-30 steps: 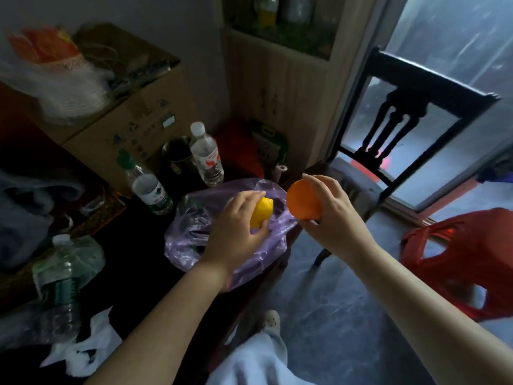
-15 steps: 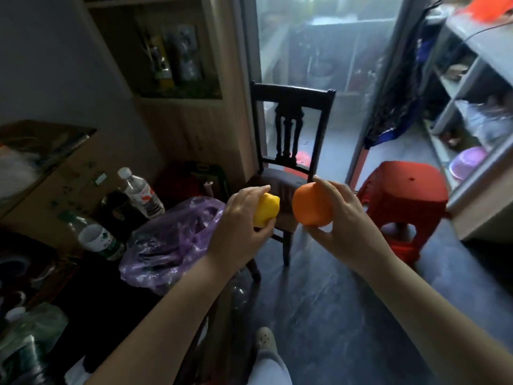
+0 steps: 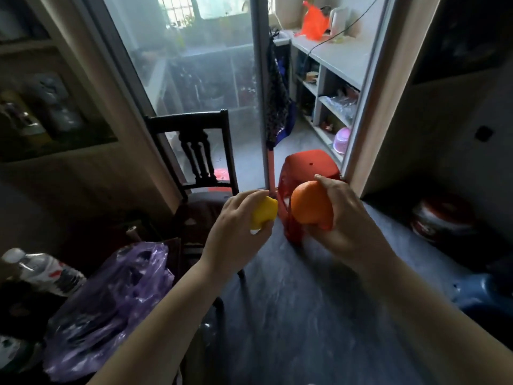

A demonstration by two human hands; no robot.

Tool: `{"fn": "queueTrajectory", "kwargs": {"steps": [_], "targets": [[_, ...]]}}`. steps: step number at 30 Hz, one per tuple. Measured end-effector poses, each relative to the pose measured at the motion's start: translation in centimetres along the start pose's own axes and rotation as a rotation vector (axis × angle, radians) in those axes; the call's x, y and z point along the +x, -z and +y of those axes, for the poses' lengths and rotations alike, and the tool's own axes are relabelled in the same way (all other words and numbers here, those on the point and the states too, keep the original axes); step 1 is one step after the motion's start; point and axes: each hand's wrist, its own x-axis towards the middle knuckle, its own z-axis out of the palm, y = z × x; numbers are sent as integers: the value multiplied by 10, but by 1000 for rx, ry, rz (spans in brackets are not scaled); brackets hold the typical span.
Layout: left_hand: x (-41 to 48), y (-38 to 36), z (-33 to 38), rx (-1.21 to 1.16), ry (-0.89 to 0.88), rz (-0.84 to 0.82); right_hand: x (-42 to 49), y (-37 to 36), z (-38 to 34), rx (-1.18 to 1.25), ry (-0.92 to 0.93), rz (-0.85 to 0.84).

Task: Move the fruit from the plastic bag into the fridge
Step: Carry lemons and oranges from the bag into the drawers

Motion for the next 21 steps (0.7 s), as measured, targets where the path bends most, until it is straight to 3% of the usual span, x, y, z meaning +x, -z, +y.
{"fn": "queueTrajectory", "kwargs": {"steps": [10,21], "targets": [[-15,-26,28,-109,-120,-121,-61,25,-1,-112,-159,66],[-20,-43,144,-171,-308,-116,-134,130,8,-241,-215,199]]}}
